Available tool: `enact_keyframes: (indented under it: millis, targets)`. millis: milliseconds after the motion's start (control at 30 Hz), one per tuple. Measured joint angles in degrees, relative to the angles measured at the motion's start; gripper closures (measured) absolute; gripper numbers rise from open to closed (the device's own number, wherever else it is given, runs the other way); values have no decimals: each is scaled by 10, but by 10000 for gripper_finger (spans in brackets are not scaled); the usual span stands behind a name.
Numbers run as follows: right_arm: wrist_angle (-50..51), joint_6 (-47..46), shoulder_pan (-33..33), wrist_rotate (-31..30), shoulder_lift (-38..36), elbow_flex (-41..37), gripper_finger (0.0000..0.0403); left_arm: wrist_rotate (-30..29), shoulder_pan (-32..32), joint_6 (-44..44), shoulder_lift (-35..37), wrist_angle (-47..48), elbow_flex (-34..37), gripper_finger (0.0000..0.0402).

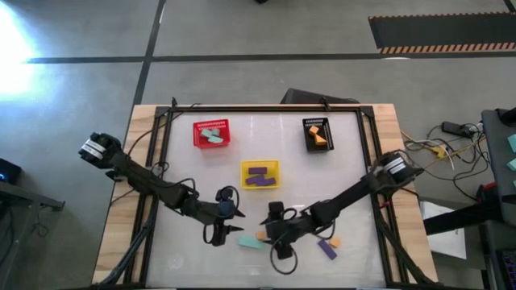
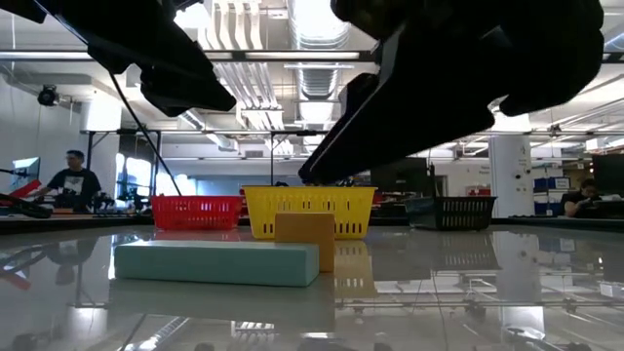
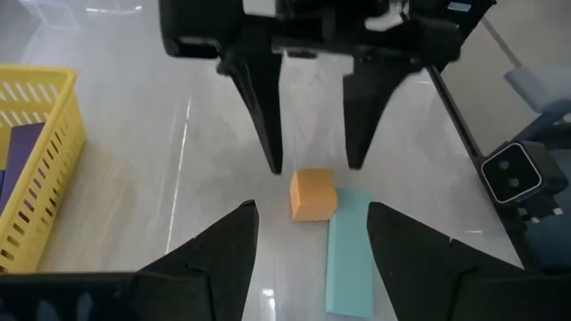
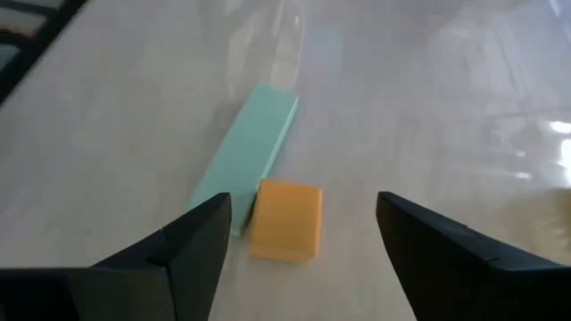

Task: Sort & place blocks by color
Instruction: Put the orange block into the black bin

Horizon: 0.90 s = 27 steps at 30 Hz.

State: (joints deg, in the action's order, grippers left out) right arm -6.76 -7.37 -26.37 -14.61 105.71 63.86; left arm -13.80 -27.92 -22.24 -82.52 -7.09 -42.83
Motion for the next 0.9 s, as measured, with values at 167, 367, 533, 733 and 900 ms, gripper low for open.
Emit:
enact_keyframes:
  millis: [167, 367, 533, 733, 900]
  targets:
    - [87, -30, 3, 0, 33, 58, 138, 0, 0, 0, 0, 1, 0, 206]
    - [100, -35, 7, 0, 56, 75, 161, 0, 0, 1, 2, 1, 1, 206]
    - [98, -56, 14, 0, 58, 74, 198, 0, 0, 1, 2, 1, 1, 206]
    - [98, -53, 17, 8, 58, 73, 282, 0, 0, 1, 2, 1, 1, 206]
    - [123, -25, 17, 15, 46, 73, 285, 0, 0, 29, 15, 2, 1, 206]
